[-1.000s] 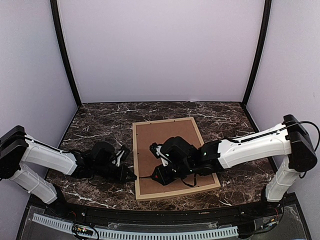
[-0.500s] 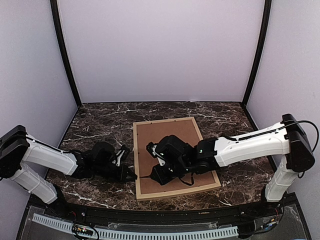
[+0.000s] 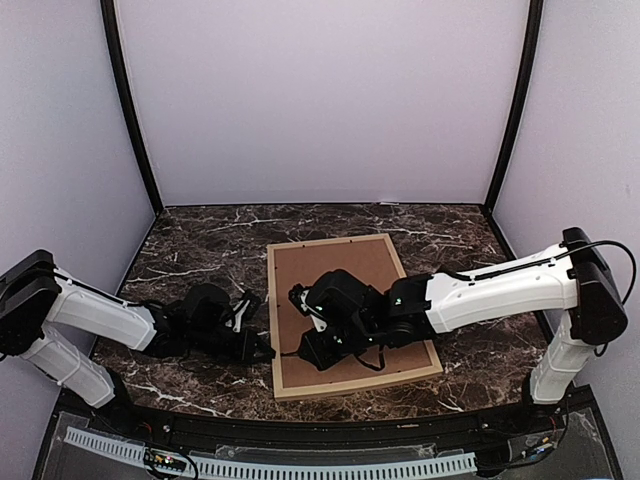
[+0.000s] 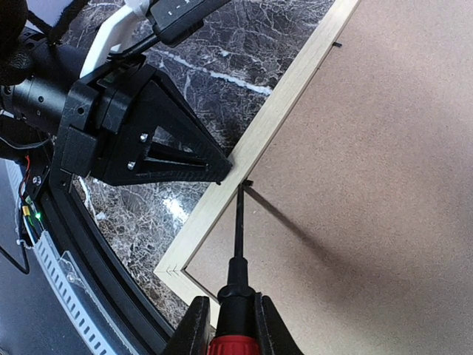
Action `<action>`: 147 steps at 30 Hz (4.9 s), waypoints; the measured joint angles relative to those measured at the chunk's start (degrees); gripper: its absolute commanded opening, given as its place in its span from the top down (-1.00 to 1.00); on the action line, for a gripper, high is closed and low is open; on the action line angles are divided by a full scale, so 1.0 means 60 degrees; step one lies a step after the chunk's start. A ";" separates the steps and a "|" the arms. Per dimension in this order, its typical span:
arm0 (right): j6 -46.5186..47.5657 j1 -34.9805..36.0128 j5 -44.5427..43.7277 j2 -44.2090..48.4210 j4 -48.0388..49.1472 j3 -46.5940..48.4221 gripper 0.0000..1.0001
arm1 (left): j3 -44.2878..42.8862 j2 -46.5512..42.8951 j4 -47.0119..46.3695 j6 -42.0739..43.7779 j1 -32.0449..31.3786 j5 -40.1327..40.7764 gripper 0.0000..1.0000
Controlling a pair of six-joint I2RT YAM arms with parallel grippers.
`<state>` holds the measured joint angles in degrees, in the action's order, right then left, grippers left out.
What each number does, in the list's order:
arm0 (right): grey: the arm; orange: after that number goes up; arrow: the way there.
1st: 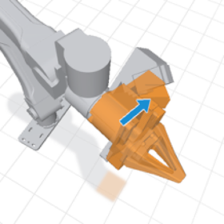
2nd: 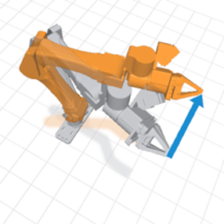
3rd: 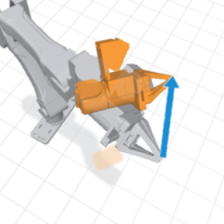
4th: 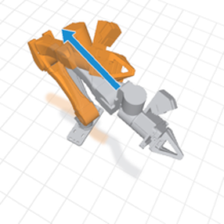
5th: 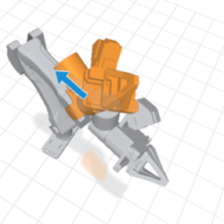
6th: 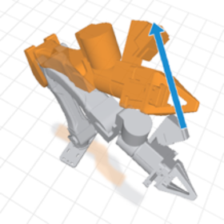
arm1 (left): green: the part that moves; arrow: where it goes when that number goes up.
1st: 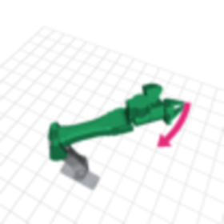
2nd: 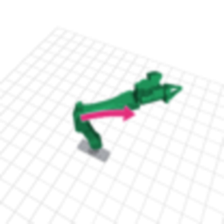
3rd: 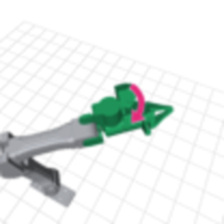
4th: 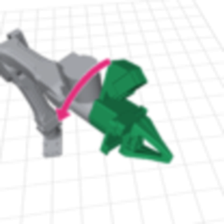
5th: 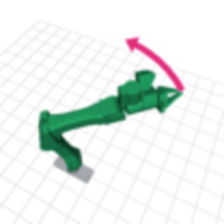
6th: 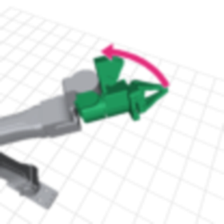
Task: Take the photo out of the frame
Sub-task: Release the fastener from the backboard.
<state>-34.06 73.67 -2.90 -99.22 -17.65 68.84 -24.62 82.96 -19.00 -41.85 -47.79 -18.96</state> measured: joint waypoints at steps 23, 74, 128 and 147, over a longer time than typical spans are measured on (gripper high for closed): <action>-0.0987 0.0120 -0.0976 0.2171 0.1009 -0.2106 1.00 | -0.0084 0.0047 -0.0178 0.0025 -0.0149 0.0164 0.86; -0.1155 -0.0102 -0.0783 0.0994 0.1333 -0.1858 1.00 | -0.0211 0.0193 -0.0168 0.0047 -0.0164 0.0135 0.87; -0.1399 -0.0033 -0.0535 0.0903 0.1577 -0.1963 1.00 | -0.0215 0.0189 -0.0160 0.0047 -0.0164 0.0135 0.88; -0.2167 0.0004 -0.0328 0.0954 0.1909 -0.2153 1.00 | -0.0215 0.0189 -0.0160 0.0040 -0.0164 0.0138 0.88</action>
<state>-47.07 73.69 -4.86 -93.49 -6.20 55.92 -25.91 84.09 -19.97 -41.60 -48.77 -18.13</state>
